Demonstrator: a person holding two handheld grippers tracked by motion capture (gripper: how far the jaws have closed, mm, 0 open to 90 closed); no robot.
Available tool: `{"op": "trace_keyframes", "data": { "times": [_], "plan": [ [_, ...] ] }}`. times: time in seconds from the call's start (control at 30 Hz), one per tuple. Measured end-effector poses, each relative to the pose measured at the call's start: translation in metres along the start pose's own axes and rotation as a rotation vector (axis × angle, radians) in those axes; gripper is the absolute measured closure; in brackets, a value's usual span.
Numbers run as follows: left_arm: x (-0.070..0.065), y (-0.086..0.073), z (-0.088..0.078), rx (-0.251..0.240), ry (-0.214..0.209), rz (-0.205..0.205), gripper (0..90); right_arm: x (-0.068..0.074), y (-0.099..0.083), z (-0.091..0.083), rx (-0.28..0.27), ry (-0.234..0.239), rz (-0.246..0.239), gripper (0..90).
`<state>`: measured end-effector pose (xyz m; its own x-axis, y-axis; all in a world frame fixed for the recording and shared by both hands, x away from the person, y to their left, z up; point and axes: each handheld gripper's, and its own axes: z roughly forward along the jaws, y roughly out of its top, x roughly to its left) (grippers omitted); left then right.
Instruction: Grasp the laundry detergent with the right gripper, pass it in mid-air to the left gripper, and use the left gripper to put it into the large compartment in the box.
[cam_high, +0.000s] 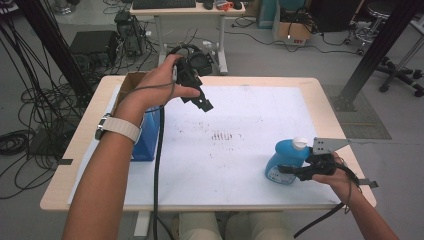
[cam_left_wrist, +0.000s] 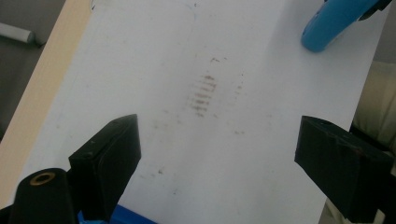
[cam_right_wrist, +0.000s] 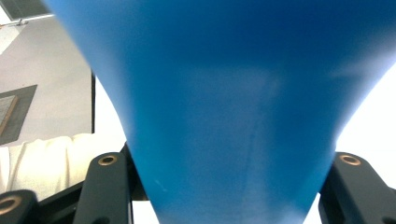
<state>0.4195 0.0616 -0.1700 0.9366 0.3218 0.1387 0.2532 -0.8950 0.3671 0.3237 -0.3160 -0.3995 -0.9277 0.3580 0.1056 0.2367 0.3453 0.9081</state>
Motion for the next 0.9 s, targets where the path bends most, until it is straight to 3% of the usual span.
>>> {"op": "trace_keyframes", "data": {
  "times": [0.9],
  "plan": [
    [-0.0015,-0.0016,-0.0022,0.006,0.016,-0.003,14.5,-0.0029,0.0015,-0.0001,0.017,0.001,-0.003,42.0]
  ]
}}
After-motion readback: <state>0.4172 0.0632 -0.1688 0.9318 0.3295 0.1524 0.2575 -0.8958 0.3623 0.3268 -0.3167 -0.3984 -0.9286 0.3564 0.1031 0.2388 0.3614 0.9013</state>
